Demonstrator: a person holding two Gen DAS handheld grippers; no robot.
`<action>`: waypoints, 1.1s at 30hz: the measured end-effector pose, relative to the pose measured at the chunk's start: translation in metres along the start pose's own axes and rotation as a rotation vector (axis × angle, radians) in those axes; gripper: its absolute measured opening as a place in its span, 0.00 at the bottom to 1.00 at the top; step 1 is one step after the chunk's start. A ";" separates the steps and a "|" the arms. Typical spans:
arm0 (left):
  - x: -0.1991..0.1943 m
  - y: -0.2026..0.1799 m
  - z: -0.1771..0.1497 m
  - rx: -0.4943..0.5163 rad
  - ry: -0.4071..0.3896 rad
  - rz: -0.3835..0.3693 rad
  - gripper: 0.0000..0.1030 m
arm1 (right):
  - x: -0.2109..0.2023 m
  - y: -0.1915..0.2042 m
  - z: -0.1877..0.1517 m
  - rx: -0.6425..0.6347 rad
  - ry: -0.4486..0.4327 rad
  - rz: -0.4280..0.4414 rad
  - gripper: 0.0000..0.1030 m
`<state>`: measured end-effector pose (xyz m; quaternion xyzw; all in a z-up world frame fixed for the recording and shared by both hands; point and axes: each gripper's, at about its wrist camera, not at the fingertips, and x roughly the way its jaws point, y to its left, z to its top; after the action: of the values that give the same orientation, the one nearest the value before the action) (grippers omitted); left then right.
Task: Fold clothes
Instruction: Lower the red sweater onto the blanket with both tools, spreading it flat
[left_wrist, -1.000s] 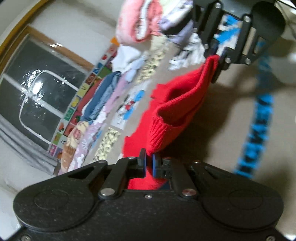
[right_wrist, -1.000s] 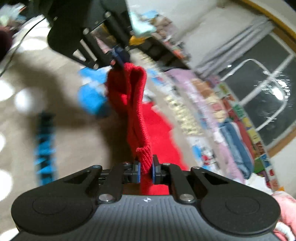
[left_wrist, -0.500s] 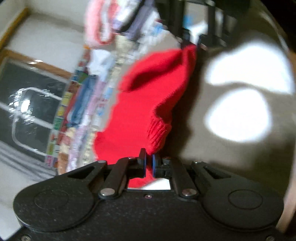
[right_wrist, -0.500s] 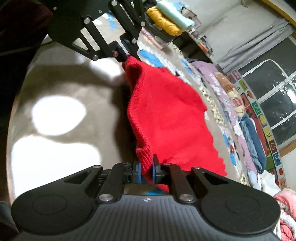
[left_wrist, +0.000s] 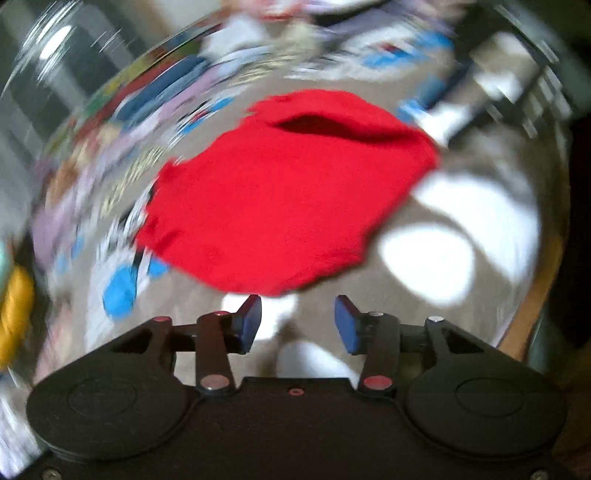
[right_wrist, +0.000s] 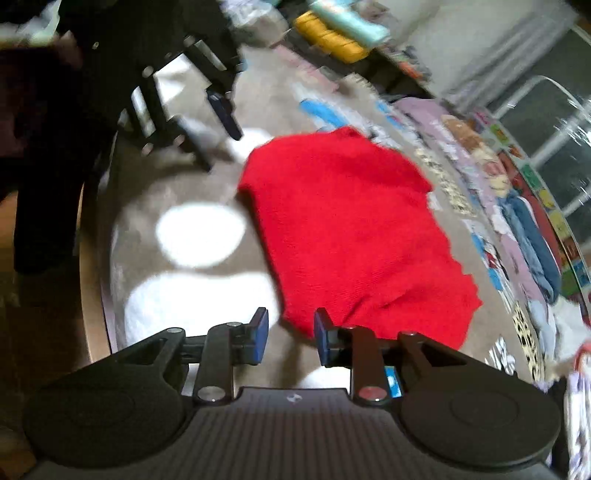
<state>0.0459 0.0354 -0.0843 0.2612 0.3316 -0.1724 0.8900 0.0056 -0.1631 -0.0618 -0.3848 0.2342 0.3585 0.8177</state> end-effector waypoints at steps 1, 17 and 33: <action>0.003 0.011 0.003 -0.087 0.002 -0.003 0.43 | -0.002 -0.008 0.002 0.062 -0.023 -0.011 0.26; 0.058 0.118 -0.043 -1.146 -0.086 -0.124 0.43 | 0.059 -0.062 -0.070 1.002 -0.328 -0.003 0.28; 0.120 0.143 0.031 -1.072 -0.159 -0.074 0.10 | 0.090 -0.119 -0.111 1.325 -0.463 0.132 0.45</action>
<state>0.2168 0.1167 -0.0960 -0.2551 0.3135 -0.0293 0.9142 0.1419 -0.2681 -0.1316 0.2955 0.2459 0.2618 0.8852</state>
